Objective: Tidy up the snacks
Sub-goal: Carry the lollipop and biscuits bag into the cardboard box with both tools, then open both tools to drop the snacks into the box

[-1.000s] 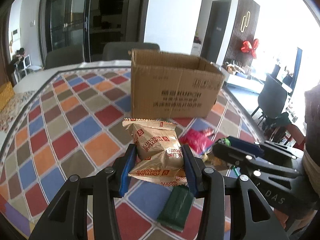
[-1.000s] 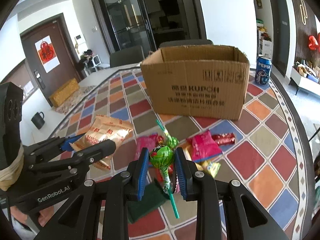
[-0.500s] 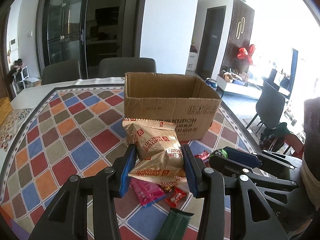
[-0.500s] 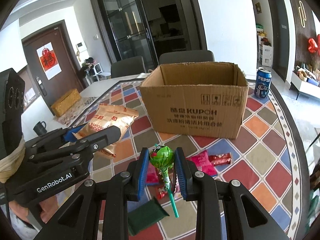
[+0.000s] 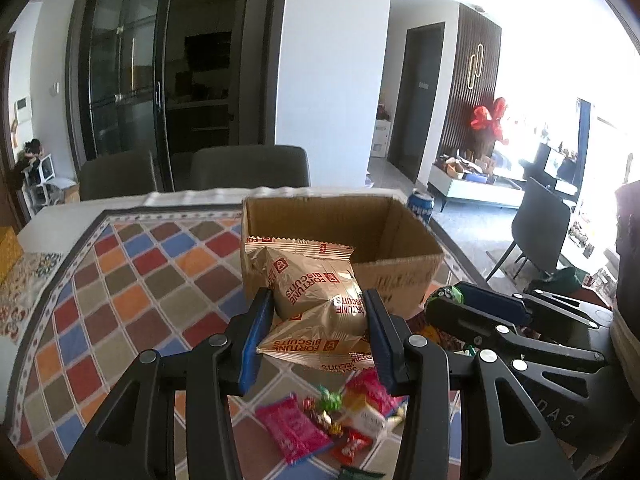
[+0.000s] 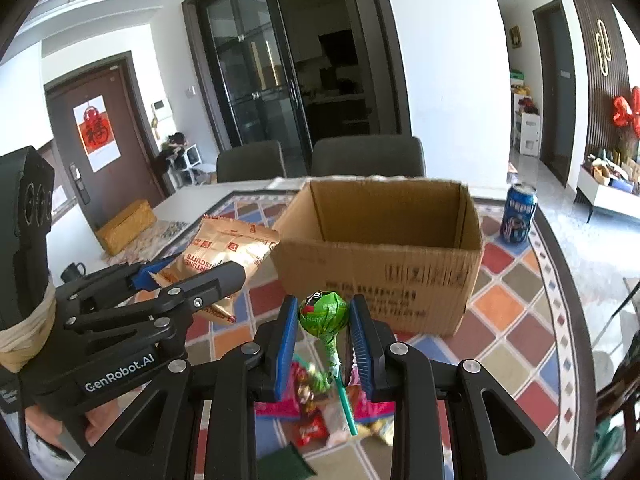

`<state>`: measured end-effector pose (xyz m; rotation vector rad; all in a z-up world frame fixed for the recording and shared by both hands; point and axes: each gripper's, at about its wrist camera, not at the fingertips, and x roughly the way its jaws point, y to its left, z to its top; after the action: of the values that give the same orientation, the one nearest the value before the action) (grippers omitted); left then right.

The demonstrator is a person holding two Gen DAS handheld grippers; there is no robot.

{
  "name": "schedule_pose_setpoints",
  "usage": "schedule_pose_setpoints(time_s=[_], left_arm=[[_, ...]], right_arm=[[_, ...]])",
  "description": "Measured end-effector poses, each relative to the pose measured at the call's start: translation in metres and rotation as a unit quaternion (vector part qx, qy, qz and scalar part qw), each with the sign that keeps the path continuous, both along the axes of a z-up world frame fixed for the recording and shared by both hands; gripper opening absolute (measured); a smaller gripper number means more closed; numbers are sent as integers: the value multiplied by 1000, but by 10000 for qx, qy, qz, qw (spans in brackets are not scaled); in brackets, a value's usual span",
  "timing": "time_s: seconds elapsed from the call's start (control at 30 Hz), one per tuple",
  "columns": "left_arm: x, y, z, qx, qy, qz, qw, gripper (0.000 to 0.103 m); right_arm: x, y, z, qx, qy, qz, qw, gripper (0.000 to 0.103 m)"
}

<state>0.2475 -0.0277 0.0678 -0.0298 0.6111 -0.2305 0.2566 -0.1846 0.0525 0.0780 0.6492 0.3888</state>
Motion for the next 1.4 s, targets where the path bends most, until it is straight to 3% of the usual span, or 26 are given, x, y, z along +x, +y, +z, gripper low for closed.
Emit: schedule_pose_setpoints(time_s=[0.37, 0.67, 1.1, 1.2, 1.3, 1.4], left_arm=[[42, -6, 41, 120, -217, -75, 9997, 45], [84, -7, 51, 95, -41, -95, 9999, 45], [136, -15, 14, 95, 485, -199, 9986, 46], [143, -17, 6, 133, 556, -229, 9981, 53], [143, -15, 1, 196, 562, -131, 9981, 57], [136, -14, 0, 240, 558, -77, 9981, 60]], right_arm=[[36, -1, 44, -104, -399, -38, 9991, 28], [73, -1, 68, -194, -548, -49, 9983, 28], [134, -9, 43, -146, -127, -195, 9996, 28], [144, -9, 33, -155, 11, -184, 9997, 28], [149, -10, 23, -258, 117, -351, 9990, 40], [148, -13, 16, -294, 166, -446, 9984, 42]])
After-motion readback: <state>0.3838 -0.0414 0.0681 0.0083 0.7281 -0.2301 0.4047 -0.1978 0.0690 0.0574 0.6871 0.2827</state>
